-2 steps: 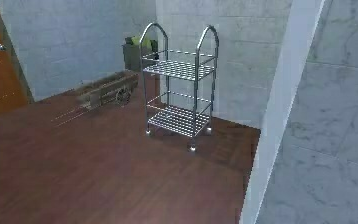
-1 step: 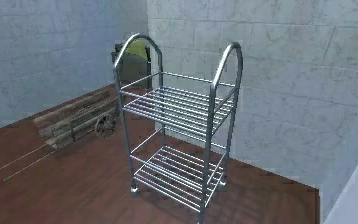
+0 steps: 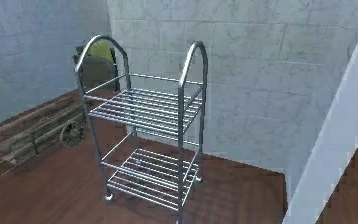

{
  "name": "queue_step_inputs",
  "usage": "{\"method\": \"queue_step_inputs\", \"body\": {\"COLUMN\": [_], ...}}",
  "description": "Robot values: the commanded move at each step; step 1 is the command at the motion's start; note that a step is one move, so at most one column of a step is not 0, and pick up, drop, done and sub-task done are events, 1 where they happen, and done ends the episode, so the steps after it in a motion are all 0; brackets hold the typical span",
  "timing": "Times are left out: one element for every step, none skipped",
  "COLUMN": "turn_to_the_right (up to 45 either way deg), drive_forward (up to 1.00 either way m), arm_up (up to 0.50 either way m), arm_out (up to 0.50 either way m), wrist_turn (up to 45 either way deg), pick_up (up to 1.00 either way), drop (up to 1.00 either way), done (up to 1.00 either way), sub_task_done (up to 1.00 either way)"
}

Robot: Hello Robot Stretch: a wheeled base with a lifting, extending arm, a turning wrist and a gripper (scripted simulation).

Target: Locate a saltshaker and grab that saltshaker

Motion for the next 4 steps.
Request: {"method": "queue_step_inputs", "body": {"turn_to_the_right": [0.0, 45.0, 45.0, 18.0], "drive_forward": [0.5, 0.0, 0.0, 0.0], "arm_up": [0.0, 0.0, 0.0, 0.0], "arm_out": [0.0, 0.0, 0.0, 0.0], "wrist_turn": [0.0, 0.0, 0.0, 0.0], "pick_up": [0.0, 0.0, 0.0, 0.0], "drop": [0.0, 0.0, 0.0, 0.0], "done": [0.0, 0.0, 0.0, 0.0], "sub_task_done": [0.0, 0.0, 0.0, 0.0]}}
